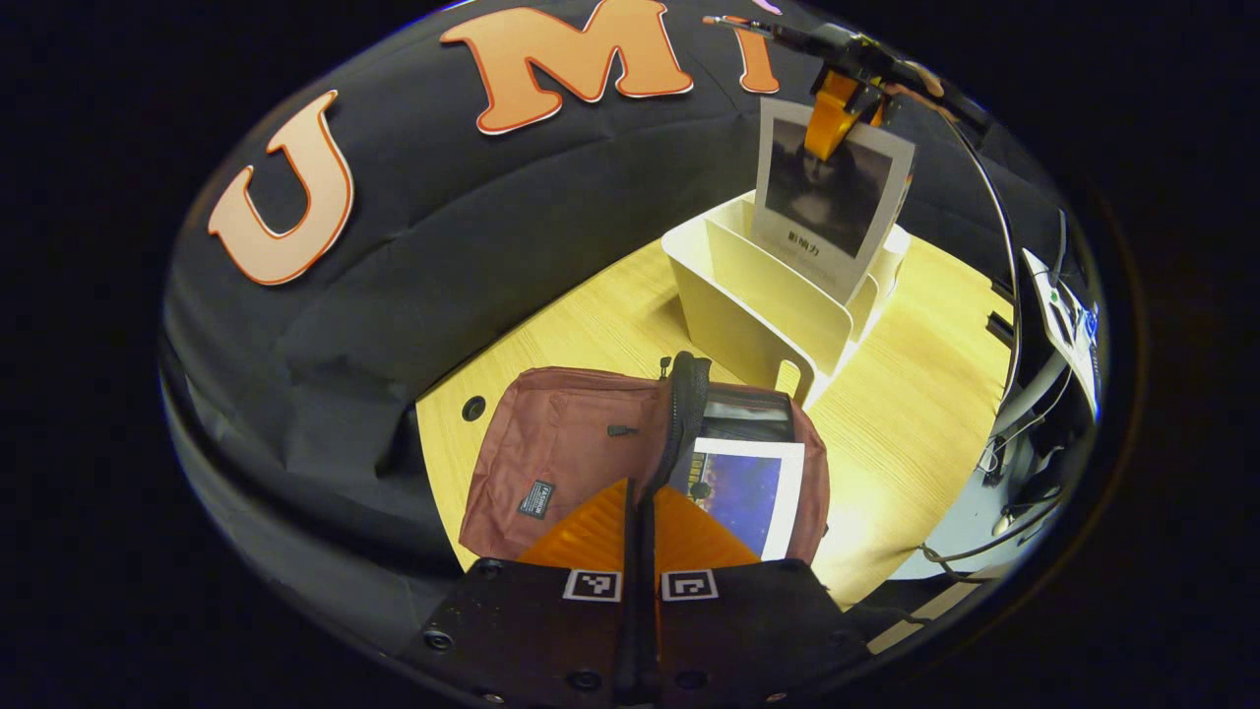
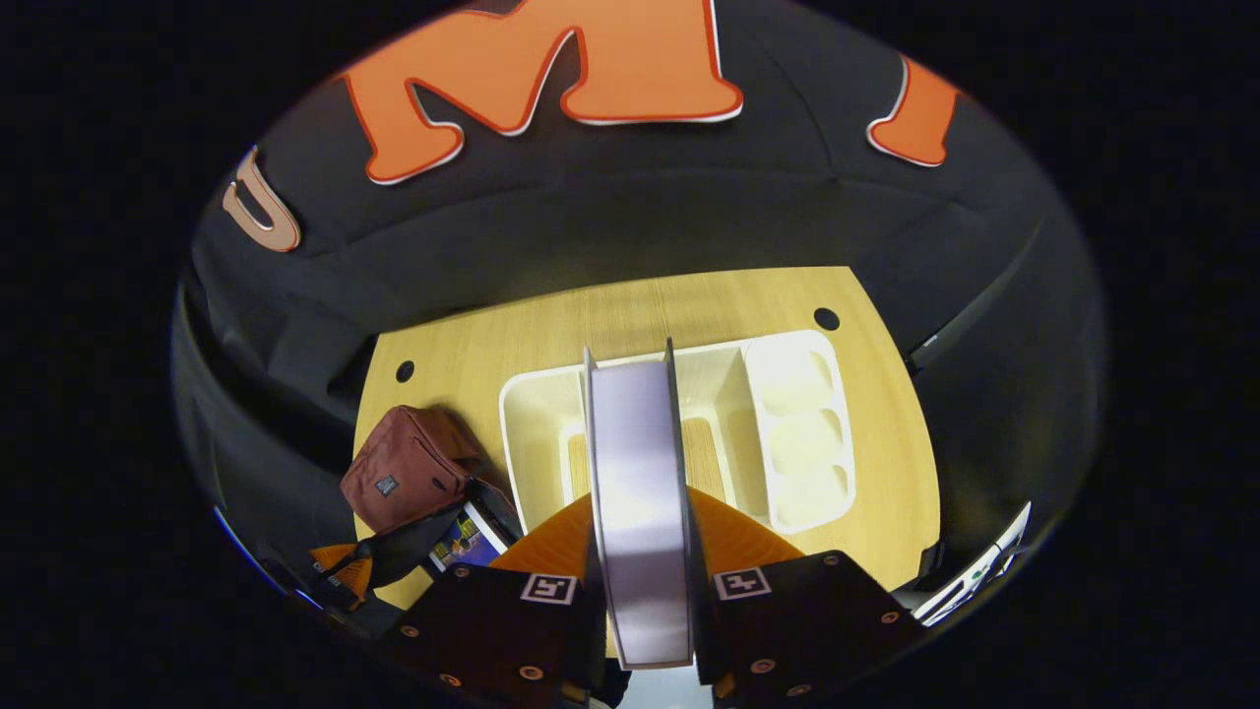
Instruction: Open the schoolbag, grab two books from the bookshelf and put them into the schoolbag.
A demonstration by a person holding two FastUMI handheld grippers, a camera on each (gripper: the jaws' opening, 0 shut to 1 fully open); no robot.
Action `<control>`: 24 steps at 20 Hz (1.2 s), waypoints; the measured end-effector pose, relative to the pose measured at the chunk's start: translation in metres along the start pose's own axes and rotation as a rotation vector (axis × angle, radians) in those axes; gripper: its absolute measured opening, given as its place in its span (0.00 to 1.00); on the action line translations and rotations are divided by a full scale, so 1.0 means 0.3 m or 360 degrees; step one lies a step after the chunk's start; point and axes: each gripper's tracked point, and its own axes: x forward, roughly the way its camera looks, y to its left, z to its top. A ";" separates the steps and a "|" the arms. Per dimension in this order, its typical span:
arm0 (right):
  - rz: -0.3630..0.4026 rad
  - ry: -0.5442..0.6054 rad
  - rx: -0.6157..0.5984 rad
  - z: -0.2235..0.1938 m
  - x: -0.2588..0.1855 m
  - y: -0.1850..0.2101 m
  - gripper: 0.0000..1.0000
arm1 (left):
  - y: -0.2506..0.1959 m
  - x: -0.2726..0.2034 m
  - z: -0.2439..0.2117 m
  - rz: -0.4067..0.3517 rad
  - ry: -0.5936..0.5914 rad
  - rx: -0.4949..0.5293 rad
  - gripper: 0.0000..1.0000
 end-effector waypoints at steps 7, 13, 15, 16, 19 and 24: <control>0.0412 -0.0210 0.0454 -0.142 -0.282 0.019 0.36 | 0.005 -0.023 0.001 0.0016 -0.0026 0.0055 0.01; 0.0830 -0.0131 0.0876 -0.483 -0.261 0.118 0.36 | 0.013 -0.057 0.012 0.0014 -0.0045 0.0083 0.01; 0.0893 -0.0103 0.1006 -0.576 -0.198 0.151 0.35 | 0.015 -0.058 0.012 0.0012 -0.0045 0.0093 0.01; 0.0917 -0.0081 0.1068 -0.622 -0.167 0.168 0.35 | 0.013 -0.062 0.013 0.0012 -0.0043 0.0094 0.01; 0.1064 -0.0041 0.1224 -0.722 -0.105 0.240 0.35 | 0.010 -0.074 0.018 0.0009 -0.0048 0.0111 0.01; 0.1132 -0.0024 0.1326 -0.782 0.058 0.359 0.35 | 0.007 -0.092 0.027 0.0030 -0.0049 0.0116 0.01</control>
